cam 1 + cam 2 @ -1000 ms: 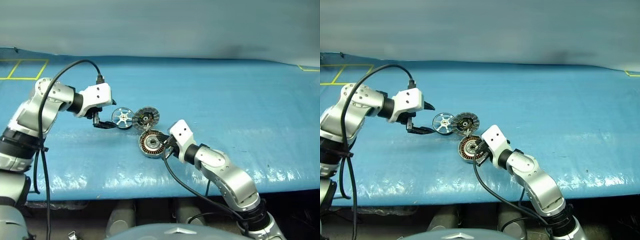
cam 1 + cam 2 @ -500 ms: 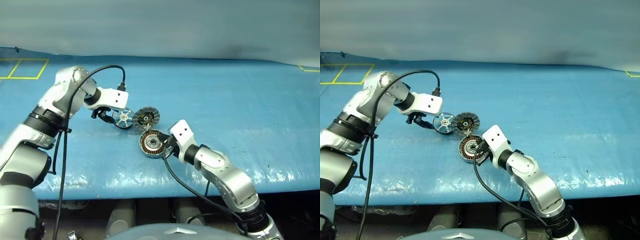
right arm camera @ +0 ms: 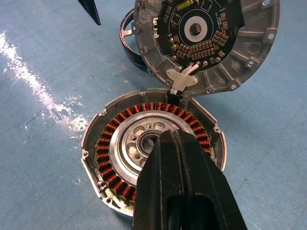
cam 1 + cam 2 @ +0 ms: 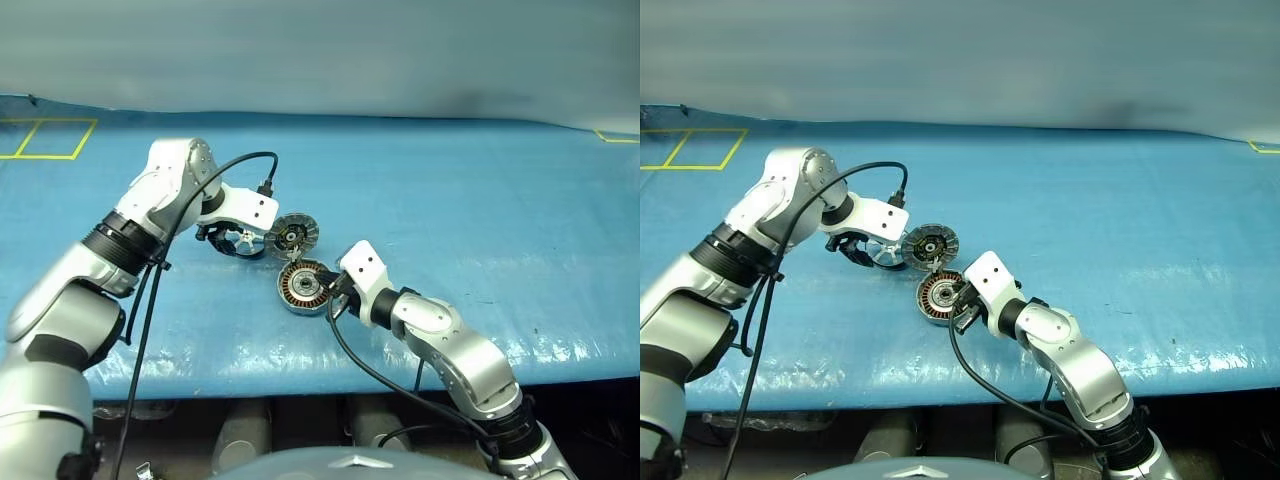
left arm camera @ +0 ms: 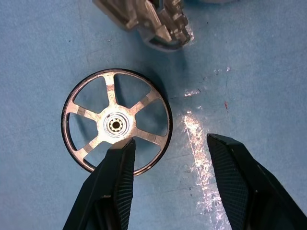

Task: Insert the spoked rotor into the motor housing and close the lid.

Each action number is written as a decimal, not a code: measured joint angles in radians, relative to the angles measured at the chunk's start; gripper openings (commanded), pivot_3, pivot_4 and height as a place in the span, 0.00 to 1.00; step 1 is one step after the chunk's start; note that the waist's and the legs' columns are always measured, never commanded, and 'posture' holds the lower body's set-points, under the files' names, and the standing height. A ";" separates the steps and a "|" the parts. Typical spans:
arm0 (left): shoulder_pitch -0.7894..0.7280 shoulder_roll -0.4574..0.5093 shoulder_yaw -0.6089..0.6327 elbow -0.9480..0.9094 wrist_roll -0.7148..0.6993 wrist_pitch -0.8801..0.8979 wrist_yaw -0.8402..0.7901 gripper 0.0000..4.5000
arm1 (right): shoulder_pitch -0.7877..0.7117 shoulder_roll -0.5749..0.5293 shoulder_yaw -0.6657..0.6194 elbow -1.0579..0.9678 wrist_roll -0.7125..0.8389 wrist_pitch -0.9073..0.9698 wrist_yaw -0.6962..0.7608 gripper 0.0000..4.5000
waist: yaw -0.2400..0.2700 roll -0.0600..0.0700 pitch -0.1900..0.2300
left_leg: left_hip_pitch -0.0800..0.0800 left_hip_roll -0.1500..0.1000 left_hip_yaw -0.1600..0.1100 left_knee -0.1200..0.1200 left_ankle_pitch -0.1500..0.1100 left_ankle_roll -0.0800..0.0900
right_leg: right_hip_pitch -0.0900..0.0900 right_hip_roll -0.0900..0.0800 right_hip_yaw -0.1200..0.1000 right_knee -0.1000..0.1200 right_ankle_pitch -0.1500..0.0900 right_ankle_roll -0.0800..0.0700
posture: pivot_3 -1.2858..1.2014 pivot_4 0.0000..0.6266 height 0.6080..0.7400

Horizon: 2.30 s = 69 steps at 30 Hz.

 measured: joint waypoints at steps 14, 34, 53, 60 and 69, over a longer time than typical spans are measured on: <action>-0.040 -0.034 -0.019 0.076 0.126 -0.031 0.034 0.57 | 0.003 0.007 0.005 0.000 0.000 0.019 -0.001 0.00 | 0.000 0.000 0.000 | 0.000 0.000 0.000 0.003 0.000 0.000 | 0.000 0.000 0.000 0.002 0.000 0.000 | 0.52 0.24 1.00; -0.054 -0.165 -0.021 0.250 0.208 -0.028 0.183 0.57 | 0.012 0.026 0.008 0.000 -0.003 0.018 -0.022 0.00 | 0.002 0.000 0.000 | 0.000 0.000 -0.001 0.004 0.000 0.000 | 0.000 0.000 0.000 0.004 0.001 0.001 | 0.52 0.24 1.00; -0.067 -0.189 -0.020 0.272 0.207 -0.009 0.151 0.57 | 0.021 0.040 0.016 0.000 -0.003 0.010 -0.038 0.00 | 0.001 0.000 0.000 | 0.001 -0.001 -0.001 0.005 0.000 0.000 | 0.000 0.000 0.000 0.008 0.000 0.000 | 0.52 0.24 1.00; -0.060 -0.193 -0.019 0.292 0.207 -0.004 0.168 0.57 | 0.021 0.040 0.016 0.000 -0.003 0.010 -0.038 0.00 | 0.001 0.000 0.000 | 0.002 -0.001 -0.001 0.006 0.001 0.001 | 0.000 0.000 0.000 0.012 -0.001 -0.001 | 0.52 0.24 1.00; -0.041 -0.207 -0.018 0.320 0.200 -0.003 0.195 0.57 | 0.023 0.040 0.015 0.000 -0.003 0.009 -0.039 0.00 | 0.001 0.000 0.000 | 0.002 -0.001 -0.001 0.007 0.001 0.001 | 0.000 0.000 0.000 0.012 -0.001 -0.001 | 0.52 0.24 1.00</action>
